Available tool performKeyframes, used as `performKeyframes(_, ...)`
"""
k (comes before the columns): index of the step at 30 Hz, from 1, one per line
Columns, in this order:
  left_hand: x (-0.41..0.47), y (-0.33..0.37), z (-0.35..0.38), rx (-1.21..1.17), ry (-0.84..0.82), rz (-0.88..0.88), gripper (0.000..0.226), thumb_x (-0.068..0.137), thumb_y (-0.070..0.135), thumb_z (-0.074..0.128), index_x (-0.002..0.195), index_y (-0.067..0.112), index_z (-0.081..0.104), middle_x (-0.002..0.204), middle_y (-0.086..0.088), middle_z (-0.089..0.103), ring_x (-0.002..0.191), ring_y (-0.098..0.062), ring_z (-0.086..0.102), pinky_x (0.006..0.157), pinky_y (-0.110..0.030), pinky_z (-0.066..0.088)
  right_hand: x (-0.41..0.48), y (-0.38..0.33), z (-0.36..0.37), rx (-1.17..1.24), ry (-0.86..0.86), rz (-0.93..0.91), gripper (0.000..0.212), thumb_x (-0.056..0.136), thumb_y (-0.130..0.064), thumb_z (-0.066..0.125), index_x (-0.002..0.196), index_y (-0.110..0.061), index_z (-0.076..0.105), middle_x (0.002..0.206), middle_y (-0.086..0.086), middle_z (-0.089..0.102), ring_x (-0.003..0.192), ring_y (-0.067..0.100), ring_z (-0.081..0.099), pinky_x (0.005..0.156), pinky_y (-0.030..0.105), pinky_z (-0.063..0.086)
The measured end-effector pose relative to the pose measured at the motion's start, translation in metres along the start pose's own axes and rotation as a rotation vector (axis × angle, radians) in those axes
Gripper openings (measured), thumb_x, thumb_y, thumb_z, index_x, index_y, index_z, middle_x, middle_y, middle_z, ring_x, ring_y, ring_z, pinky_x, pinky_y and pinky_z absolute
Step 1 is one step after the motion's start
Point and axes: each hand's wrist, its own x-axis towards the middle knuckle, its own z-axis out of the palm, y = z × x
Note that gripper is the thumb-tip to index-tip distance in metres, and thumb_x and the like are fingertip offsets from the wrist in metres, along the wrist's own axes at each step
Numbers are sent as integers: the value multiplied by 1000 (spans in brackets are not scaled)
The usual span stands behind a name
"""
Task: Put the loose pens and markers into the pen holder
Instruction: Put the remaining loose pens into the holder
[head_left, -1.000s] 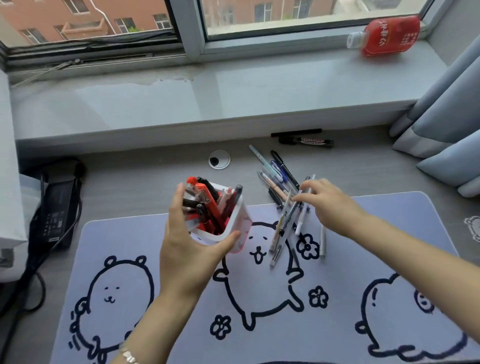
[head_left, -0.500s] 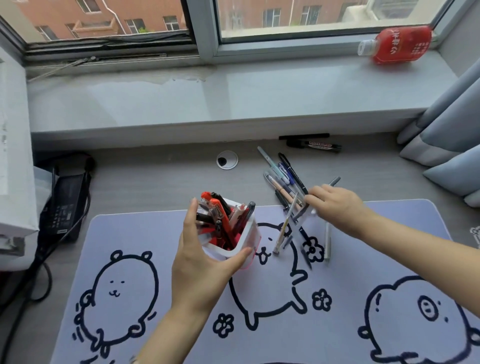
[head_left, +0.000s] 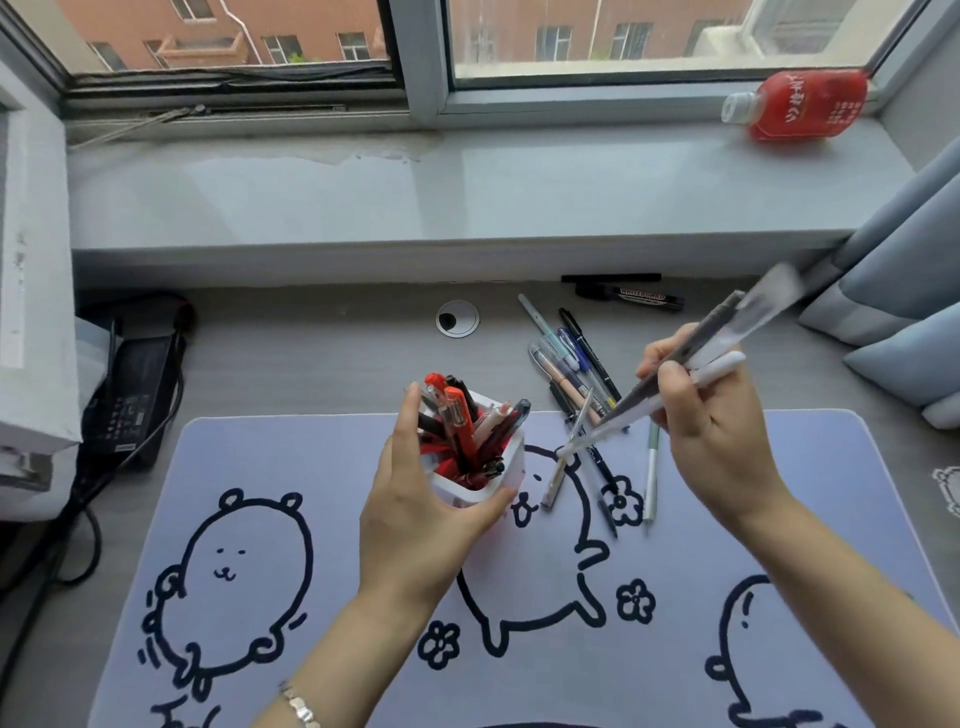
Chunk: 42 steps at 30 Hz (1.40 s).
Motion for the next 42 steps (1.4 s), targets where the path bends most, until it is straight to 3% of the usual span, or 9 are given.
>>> performKeyframes(8,-9,8,18,95,-48,112,108,57,41,81,132,53,4,117,20,43,112,-10,53,82,-26,48,-19,1,52,133,67,49,5,87,-21,39,87,-25,42,80,-4,48,76,1,50,77,17,46)
performKeyframes(13,-10,9,25,115,-46,105,110,56,41,81,138,48,7,125,14,49,112,-10,53,81,-29,50,-30,-4,62,89,61,68,24,90,-23,43,86,0,46,64,-12,61,60,-6,55,63,5,42)
performKeyframes(16,-10,8,27,111,-46,108,110,57,40,82,140,43,10,120,19,46,112,-10,53,80,-30,50,-31,-9,62,159,110,99,2,92,-9,50,90,-10,49,79,-4,60,69,-5,58,70,8,46)
performKeyframes(20,-11,11,29,119,-54,114,109,57,40,80,135,51,5,112,23,39,108,-10,54,78,-26,48,-27,-11,66,254,280,85,20,93,-2,45,91,-21,50,78,3,62,78,8,64,78,16,50)
performKeyframes(26,-10,9,28,78,-41,50,107,58,46,80,138,49,9,120,21,42,112,-7,52,84,-24,47,-12,-25,54,304,469,-71,22,94,-15,32,86,-22,51,53,-15,43,50,4,37,50,16,35)
performKeyframes(33,-13,9,23,77,-60,24,105,59,46,78,138,48,9,122,16,45,111,-10,52,84,-27,47,4,-47,24,579,569,-173,25,95,-11,27,84,-16,48,52,-14,45,50,6,38,51,18,35)
performKeyframes(36,-15,16,22,57,-59,48,107,57,44,80,131,59,5,113,25,39,107,-3,52,81,-24,47,-10,-26,47,369,432,-73,27,95,-19,31,87,-26,56,60,-13,55,58,6,49,60,21,43)
performKeyframes(39,-15,25,19,30,-57,57,99,53,55,71,128,57,7,113,25,43,101,2,50,77,-18,42,-36,-4,64,-34,149,-112,28,96,-35,34,107,-33,59,104,-20,63,102,13,61,91,33,48)
performKeyframes(42,-14,27,19,58,-35,96,91,53,61,52,134,50,12,118,17,48,106,-7,54,76,-20,42,-47,6,61,-431,-32,-304,39,94,-17,33,129,-10,48,138,-12,43,139,14,27,113,36,25)
